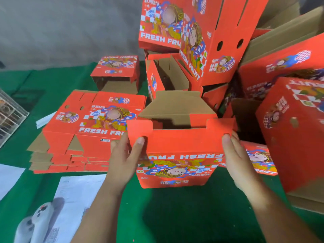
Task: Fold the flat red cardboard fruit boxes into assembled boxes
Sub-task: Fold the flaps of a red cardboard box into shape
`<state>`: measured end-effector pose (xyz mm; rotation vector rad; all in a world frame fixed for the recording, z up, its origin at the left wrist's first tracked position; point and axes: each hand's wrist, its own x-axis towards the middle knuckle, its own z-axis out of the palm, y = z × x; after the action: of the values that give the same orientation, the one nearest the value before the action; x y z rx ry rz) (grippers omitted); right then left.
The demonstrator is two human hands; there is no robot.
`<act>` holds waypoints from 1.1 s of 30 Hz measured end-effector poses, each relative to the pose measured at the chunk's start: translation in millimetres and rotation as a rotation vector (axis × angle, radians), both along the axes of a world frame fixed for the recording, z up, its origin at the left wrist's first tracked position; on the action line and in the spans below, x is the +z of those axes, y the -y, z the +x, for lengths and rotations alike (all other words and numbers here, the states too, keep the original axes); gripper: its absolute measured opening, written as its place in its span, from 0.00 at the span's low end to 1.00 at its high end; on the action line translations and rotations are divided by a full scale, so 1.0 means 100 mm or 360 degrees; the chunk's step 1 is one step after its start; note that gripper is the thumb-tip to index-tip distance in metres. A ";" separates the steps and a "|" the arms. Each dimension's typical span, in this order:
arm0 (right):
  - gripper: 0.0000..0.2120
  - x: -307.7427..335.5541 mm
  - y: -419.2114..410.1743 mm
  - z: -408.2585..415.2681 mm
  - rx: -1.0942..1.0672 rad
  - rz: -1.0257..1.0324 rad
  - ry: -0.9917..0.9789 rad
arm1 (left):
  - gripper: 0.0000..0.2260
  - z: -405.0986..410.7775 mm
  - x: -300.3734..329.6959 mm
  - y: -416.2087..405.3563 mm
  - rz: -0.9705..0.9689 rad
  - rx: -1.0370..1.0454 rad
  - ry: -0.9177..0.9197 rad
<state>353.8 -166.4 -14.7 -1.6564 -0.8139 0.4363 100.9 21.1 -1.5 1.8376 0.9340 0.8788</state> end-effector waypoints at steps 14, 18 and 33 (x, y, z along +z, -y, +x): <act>0.18 0.02 0.05 -0.03 -0.0081 0.0063 -0.0082 | 0.26 0.12 -0.07 0.11 -0.0555 -0.0005 0.0722; 0.26 0.11 0.14 0.03 0.0203 -0.0067 -0.0210 | 0.32 -0.01 -0.12 0.04 -0.0613 -0.0110 0.0579; 0.35 0.03 0.18 0.10 0.0155 -0.0371 0.0498 | 0.43 -0.20 0.09 0.08 0.0291 -0.0109 -0.0223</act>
<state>364.2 -184.2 -11.9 -1.9368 -1.1119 0.3536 81.3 13.4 7.5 2.0976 0.8948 0.8242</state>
